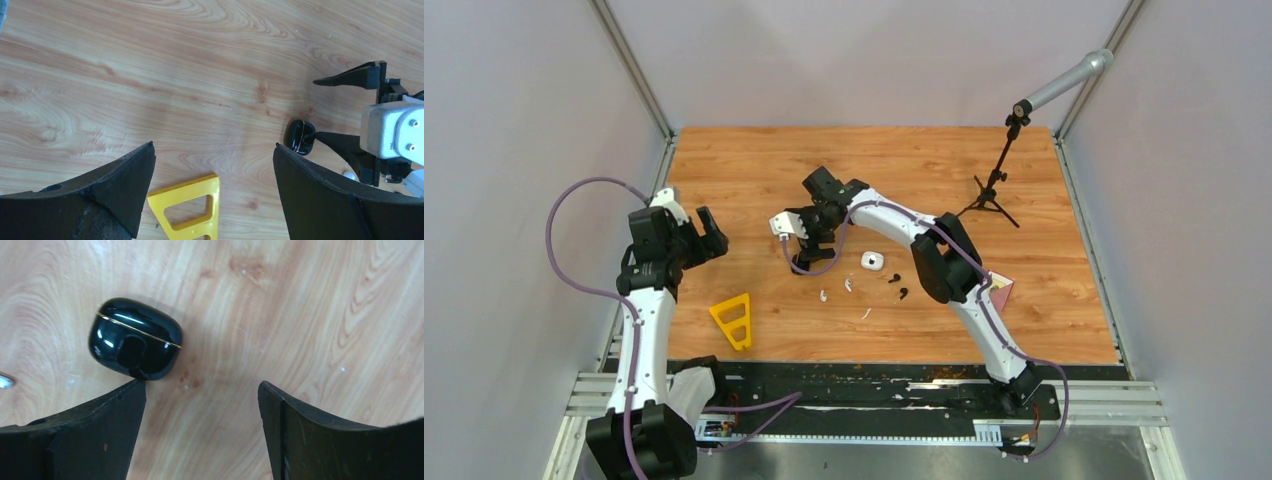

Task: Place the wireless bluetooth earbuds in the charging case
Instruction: Pick up the charging case from the center of the board.

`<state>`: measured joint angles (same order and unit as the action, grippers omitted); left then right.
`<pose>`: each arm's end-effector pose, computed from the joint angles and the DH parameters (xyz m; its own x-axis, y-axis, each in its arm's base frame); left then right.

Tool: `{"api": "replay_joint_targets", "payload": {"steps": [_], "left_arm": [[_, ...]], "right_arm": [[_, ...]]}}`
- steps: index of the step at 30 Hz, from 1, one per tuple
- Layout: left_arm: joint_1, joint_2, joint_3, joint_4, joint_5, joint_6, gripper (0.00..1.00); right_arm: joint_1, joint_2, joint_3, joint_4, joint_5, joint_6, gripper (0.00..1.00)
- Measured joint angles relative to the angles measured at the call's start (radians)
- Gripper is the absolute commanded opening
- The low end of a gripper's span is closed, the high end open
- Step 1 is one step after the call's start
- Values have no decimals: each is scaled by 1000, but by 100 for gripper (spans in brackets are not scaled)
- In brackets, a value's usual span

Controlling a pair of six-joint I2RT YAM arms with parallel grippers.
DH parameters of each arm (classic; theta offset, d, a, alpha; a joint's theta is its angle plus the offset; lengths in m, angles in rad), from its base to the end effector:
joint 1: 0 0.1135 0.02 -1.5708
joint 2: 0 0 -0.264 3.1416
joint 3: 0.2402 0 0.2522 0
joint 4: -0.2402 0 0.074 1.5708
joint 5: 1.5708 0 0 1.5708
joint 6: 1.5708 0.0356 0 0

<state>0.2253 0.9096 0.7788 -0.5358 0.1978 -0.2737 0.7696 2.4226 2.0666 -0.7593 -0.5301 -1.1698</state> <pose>0.1908 0.0366 0.2821 -0.5617 -0.4006 -0.7238 -0.2288 0.9160 -0.3294 0.3575 0.3714 0.1642 0.4480 -0.6719 -0.5898 -0.8905 -0.3939 -0.2278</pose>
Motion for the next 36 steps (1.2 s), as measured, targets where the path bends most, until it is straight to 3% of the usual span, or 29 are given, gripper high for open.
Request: {"api": "replay_joint_targets", "payload": {"steps": [10,19,26,29,36], "left_arm": [[0,17,0,0,10,-3,94],[0,71,33,-3,32,-10,93],[0,89,34,-1,59,-17,91],[0,103,34,4,83,-26,88],[0,175,34,25,139,-41,87]], "right_arm": [[39,12,10,-62,-82,5,80],[47,13,9,-62,-139,112,66],[47,13,-13,-64,-147,150,67],[46,13,-17,-61,-152,152,51],[34,11,-21,-48,-153,206,35]]}}
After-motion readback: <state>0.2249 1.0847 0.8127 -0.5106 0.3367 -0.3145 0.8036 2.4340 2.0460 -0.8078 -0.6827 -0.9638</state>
